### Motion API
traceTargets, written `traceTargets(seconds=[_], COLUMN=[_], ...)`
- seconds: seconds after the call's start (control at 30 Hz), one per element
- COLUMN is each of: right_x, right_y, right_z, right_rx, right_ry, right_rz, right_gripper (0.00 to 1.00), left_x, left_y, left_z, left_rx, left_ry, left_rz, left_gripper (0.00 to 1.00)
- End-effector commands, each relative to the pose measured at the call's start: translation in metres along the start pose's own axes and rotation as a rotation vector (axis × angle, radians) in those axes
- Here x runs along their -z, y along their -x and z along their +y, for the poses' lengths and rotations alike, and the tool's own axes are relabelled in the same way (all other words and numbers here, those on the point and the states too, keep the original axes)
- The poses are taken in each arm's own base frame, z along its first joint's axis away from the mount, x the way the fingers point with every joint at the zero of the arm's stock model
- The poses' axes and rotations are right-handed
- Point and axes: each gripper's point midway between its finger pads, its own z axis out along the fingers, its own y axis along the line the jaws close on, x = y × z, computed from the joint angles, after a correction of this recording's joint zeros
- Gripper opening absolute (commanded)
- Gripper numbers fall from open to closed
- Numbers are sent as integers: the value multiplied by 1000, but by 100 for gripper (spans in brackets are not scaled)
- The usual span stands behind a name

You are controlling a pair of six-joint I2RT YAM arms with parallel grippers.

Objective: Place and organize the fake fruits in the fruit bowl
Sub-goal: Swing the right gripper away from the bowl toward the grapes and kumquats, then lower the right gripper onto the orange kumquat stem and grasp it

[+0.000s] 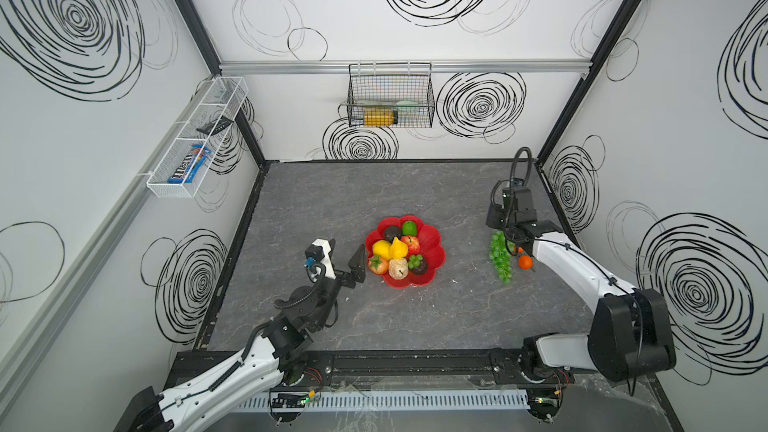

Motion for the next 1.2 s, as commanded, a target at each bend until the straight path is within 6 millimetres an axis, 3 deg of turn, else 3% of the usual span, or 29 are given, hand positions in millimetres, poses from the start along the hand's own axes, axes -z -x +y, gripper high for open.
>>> traceTargets(seconds=[0.0, 0.1, 0.23, 0.33, 0.6, 0.7, 0.9, 1.17], right_x=[2, 0, -3, -5, -15, -18, -21, -23], right_y=[-10, -15, -37, -56, -99, -111, -118, -118], right_z=[-39, -69, -105, -116, -91, -87, -83, -83], right_rx=[-149, -252, -368, -425, -410, -412, -402, -391], right_ry=[-15, -29, -56, -41, 87, 107, 112, 93], right_rz=[26, 25, 56, 79, 231, 268, 287, 286], right_gripper=[64, 64, 61, 60, 61, 56, 44, 41], left_x=[0, 0, 2, 2, 2, 3, 3, 2], left_y=[8, 8, 11, 14, 9, 9, 9, 8], left_z=[-3, -5, -4, -4, -4, -3, -2, -1], left_rx=[34, 38, 50, 57, 52, 53, 49, 44], left_ry=[-17, -27, -27, -30, -28, -26, -21, -15], left_rz=[-23, -22, -35, -43, -21, -25, -25, -22], left_gripper=[92, 92, 93, 93, 94, 94, 95, 95])
